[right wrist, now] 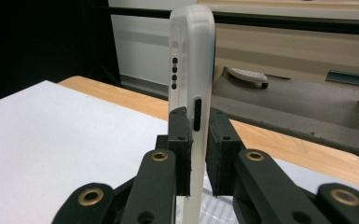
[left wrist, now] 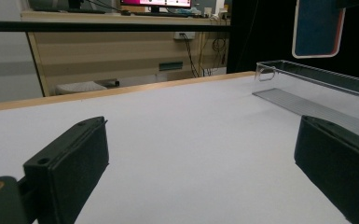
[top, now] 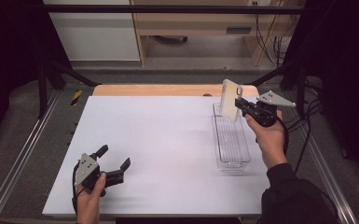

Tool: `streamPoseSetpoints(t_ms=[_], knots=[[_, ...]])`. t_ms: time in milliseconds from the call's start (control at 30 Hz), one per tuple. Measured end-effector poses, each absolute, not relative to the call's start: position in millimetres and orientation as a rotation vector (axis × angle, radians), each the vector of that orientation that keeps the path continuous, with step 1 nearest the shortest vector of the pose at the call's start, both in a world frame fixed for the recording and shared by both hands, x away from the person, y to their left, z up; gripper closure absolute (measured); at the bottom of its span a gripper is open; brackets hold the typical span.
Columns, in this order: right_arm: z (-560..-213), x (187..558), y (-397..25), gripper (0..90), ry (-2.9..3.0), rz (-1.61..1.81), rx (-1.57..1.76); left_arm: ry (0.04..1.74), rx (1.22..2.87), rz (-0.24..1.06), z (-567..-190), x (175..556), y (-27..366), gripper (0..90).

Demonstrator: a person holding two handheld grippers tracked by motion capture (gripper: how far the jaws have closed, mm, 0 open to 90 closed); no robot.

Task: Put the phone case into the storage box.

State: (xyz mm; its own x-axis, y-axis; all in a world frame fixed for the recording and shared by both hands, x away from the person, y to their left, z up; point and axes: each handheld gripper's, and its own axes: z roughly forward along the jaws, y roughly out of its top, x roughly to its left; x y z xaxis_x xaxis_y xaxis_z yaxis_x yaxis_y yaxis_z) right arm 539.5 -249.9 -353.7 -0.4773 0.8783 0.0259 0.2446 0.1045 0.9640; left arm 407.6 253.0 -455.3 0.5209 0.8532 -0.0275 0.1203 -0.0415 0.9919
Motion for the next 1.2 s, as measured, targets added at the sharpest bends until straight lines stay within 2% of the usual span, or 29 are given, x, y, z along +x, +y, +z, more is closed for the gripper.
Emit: streamPoseSetpoints(t_ms=[733,1200], knots=[[-365,545,-250,81.8,1.830,1.354,1.148,0.870,1.524,0.732,-456,408,252,2.1],[-384,569,-244,81.8,1.850,1.300,1.244,0.873,1.519,0.730,-456,408,253,2.0]])
